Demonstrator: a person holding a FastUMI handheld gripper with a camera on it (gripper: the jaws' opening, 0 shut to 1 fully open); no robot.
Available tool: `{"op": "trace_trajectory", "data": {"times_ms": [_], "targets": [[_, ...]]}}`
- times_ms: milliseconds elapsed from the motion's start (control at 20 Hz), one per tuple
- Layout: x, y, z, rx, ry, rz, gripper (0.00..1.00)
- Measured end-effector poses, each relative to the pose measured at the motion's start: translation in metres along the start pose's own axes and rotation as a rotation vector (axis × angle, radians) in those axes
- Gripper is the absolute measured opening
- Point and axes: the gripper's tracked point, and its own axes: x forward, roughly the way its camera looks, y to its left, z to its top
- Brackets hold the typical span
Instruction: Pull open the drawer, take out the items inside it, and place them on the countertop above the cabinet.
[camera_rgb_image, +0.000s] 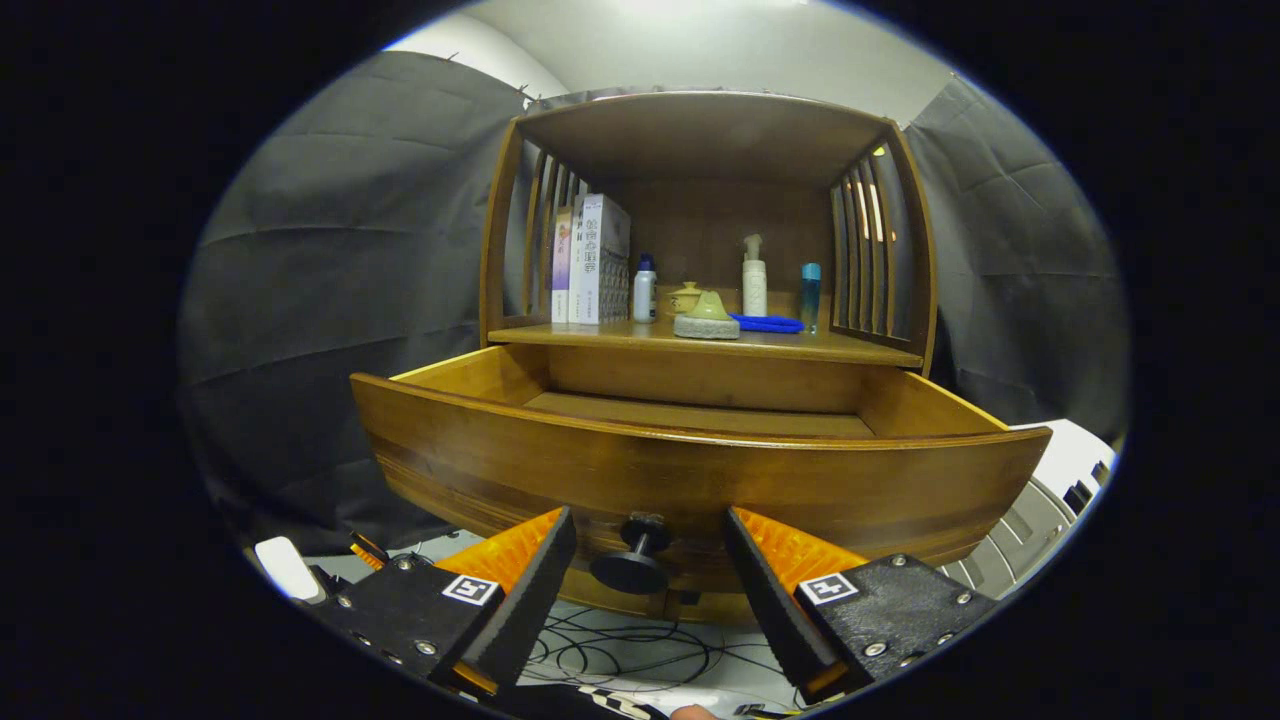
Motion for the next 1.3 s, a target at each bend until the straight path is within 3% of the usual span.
{"op": "trace_trajectory", "data": {"times_ms": [300,1300], "targets": [[0.017,-0.005,0.007,0.054,0.002,-0.043,0.94],[0.081,-0.015,0.031,0.036,-0.019,-0.115,0.94]]}}
